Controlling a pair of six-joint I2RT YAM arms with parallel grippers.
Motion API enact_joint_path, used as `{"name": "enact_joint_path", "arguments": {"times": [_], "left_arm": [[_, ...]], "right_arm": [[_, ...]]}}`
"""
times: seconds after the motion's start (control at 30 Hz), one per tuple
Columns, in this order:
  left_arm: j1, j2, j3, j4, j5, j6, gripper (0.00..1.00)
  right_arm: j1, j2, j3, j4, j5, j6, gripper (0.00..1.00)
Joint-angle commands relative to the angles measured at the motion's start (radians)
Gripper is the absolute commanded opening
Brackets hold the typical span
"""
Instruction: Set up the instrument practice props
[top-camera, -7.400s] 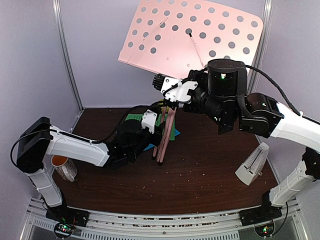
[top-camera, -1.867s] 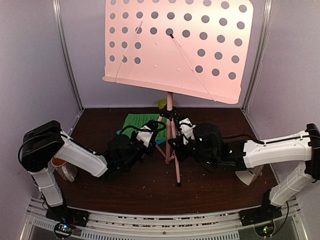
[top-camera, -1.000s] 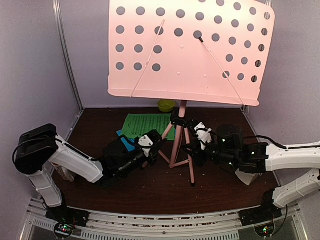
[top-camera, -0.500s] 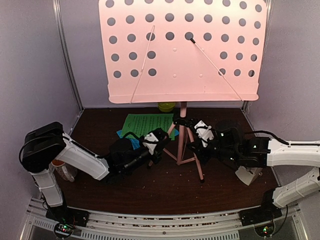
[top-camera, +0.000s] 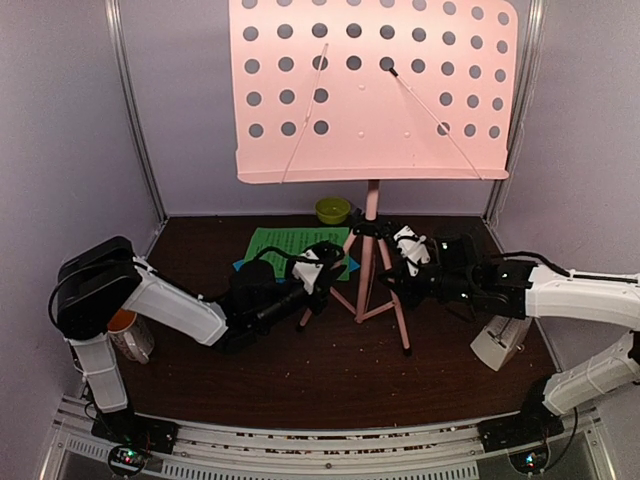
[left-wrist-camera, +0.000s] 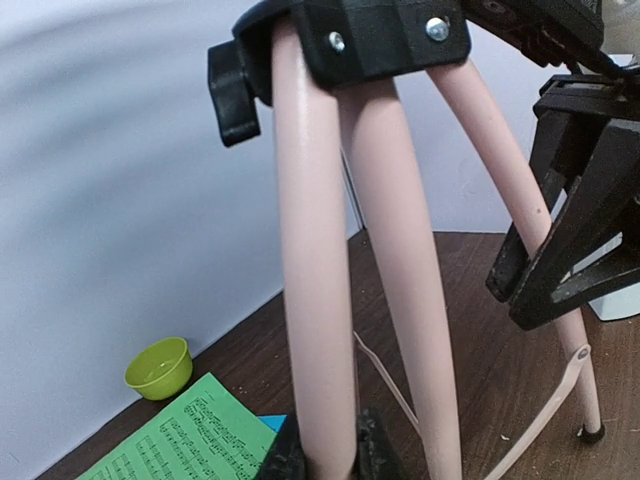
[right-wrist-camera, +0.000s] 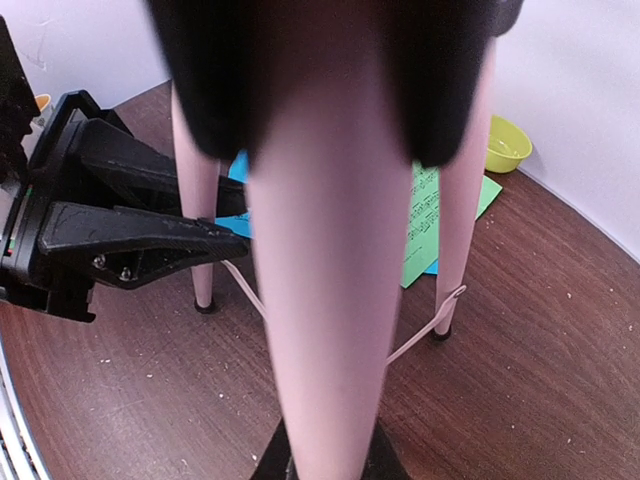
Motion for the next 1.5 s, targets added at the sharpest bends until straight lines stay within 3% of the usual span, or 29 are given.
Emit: {"name": "enact_joint_path", "arguments": {"times": [0.0,0.17,0.33,0.53,0.6,0.67,0.8,0.93,1.47], "left_arm": [[0.093,0.015,-0.057,-0.174,-0.114,0.099,0.01],[0.092,-0.045,-0.062,-0.245,-0.045,0.037,0.41],[0.093,-0.098,-0.109,-0.265,0.052,0.014,0.57],[0.113,-0.077,-0.074,-0.366,0.190,-0.025,0.62],[0.133,-0.071,-0.062,-0.388,0.262,-0.044,0.63],[0.152,-0.069,-0.050,-0.395,0.312,-0.058,0.64],[0.166,-0.059,-0.008,-0.443,0.341,-0.049,0.65],[0.173,-0.036,0.034,-0.483,0.392,-0.046,0.65],[0.196,0.062,0.163,-0.549,0.487,-0.097,0.62]], "right_arm": [[-0.092,-0.005,0.045,-0.010,0.196,0.009,0.00],[-0.091,0.008,0.045,0.000,0.119,0.030,0.00],[-0.088,0.021,0.043,0.016,0.037,0.031,0.00],[-0.087,0.026,0.036,0.024,-0.003,0.017,0.03],[-0.087,0.027,0.039,0.013,-0.012,0.013,0.08],[-0.087,0.026,0.044,-0.002,-0.020,0.011,0.19],[-0.089,-0.009,0.019,0.004,-0.021,0.038,0.53],[-0.101,-0.058,-0.045,0.027,-0.013,0.073,0.68],[-0.173,-0.013,-0.317,0.285,-0.182,0.157,0.77]]}}
